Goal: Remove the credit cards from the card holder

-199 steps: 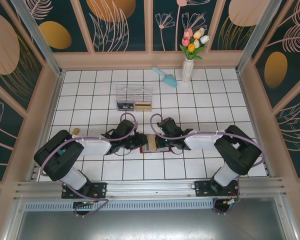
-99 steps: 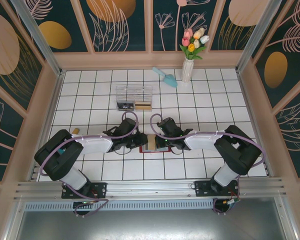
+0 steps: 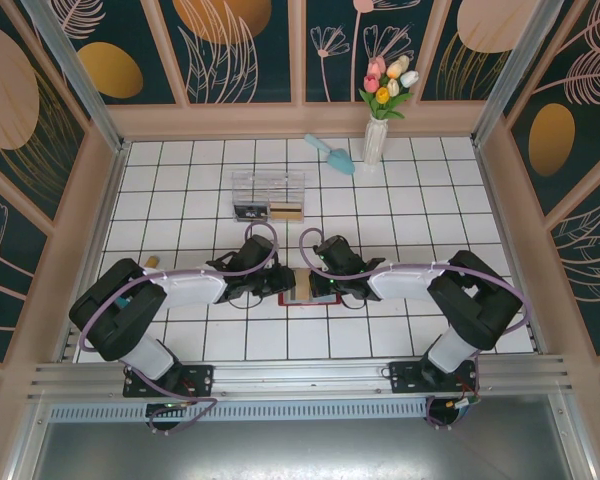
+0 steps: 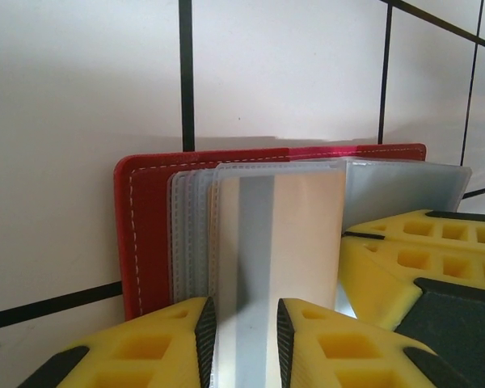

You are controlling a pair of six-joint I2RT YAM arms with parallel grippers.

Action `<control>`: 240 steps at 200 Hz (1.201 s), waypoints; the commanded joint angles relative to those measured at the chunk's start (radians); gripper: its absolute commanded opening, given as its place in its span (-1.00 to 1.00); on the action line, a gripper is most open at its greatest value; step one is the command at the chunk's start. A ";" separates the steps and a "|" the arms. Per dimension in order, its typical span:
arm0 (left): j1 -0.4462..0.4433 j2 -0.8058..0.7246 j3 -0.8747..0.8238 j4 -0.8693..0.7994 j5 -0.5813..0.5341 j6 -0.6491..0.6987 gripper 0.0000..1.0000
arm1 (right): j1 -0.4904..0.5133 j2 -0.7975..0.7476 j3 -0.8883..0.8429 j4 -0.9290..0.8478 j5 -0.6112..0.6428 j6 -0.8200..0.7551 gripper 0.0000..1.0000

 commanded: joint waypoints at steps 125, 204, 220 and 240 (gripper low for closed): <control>-0.018 -0.041 -0.016 0.094 0.116 0.015 -0.40 | 0.017 -0.007 0.011 -0.014 0.015 0.008 -0.95; -0.017 -0.075 -0.015 -0.064 -0.050 0.043 -0.41 | 0.039 -0.050 0.052 -0.010 -0.009 -0.008 -0.95; -0.017 -0.059 -0.011 -0.054 -0.035 0.041 -0.41 | 0.040 -0.026 0.056 -0.009 -0.004 -0.009 -0.95; -0.017 -0.052 -0.006 -0.053 -0.026 0.041 -0.40 | 0.039 0.008 0.062 -0.019 0.004 -0.008 -0.96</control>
